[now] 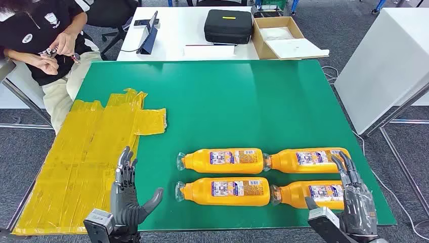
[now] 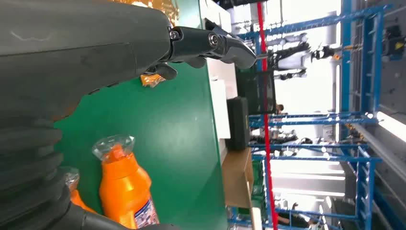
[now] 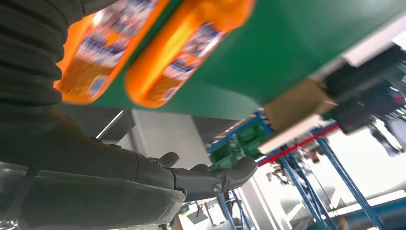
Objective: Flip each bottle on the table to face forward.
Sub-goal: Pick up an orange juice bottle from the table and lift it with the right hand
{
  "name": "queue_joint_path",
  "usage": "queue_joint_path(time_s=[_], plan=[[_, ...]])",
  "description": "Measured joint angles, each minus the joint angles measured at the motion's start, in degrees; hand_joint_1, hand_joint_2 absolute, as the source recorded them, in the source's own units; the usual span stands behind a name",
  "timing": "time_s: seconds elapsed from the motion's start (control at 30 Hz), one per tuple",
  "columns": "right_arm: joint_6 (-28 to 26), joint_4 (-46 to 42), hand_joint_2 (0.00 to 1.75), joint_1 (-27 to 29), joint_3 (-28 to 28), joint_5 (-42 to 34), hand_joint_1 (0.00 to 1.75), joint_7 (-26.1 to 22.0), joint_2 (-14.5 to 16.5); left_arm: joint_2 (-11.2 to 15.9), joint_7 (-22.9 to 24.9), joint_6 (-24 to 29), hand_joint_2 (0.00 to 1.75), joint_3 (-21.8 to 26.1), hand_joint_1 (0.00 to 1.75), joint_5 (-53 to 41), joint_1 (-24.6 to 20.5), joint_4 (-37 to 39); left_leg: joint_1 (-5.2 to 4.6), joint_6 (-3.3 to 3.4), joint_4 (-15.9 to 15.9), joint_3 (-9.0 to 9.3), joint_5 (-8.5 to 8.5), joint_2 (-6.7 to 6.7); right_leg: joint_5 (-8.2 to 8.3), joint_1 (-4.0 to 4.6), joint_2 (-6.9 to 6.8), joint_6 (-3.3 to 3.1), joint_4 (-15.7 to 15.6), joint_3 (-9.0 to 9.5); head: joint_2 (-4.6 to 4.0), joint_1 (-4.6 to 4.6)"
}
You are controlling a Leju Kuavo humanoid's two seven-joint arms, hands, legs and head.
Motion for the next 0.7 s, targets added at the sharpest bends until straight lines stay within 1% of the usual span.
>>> queue_joint_path(time_s=[0.1,0.23,0.37,0.5,0.6,0.7], plan=[[2.22,-0.16,1.75,0.15,-2.11,0.04,0.00,0.25,-0.82,-0.32,0.00,-1.00,1.75,0.54,0.00,0.13,-0.42,1.03,0.00,0.01,0.00,0.01,0.00,0.00,0.00,0.00,0.00,0.00,0.00,0.00,0.01,0.00],[9.00,-0.80,1.75,1.04,-7.52,-0.39,0.00,0.46,-1.91,-1.10,0.00,-4.55,1.75,1.78,0.00,0.99,-1.85,4.22,0.00,0.02,0.01,0.01,0.00,-0.01,0.00,-0.01,-0.02,0.00,0.00,0.00,0.00,-0.01],[12.53,-1.62,1.75,2.05,-12.36,-0.39,0.00,0.34,-2.57,-1.74,0.00,-6.34,1.75,2.86,0.00,1.84,-2.96,6.82,0.01,0.05,0.00,0.02,-0.02,0.03,0.00,-0.01,0.00,0.00,0.00,-0.01,0.00,-0.01],[17.75,-1.82,1.75,2.58,-15.82,1.13,0.00,0.64,-3.62,-2.28,0.00,-8.65,1.75,4.13,0.00,3.63,-4.46,9.86,0.01,0.07,0.00,0.02,-0.03,0.06,0.00,-0.01,0.00,0.00,0.00,0.00,0.00,-0.01],[21.16,-1.07,1.75,2.06,-17.85,1.63,0.00,0.14,-5.20,-2.58,0.00,-9.23,1.75,4.98,0.00,3.85,-5.73,12.05,0.00,0.08,0.00,0.02,-0.02,0.08,0.01,-0.01,0.00,0.01,0.00,0.03,0.01,-0.01],[23.28,0.73,1.75,0.83,-19.07,1.51,0.00,-0.69,-6.58,-2.94,0.00,-8.38,1.75,5.25,0.00,2.57,-6.77,13.49,-0.02,0.15,0.01,0.04,0.02,0.10,0.02,0.00,0.00,0.03,0.00,0.05,0.01,0.00]])
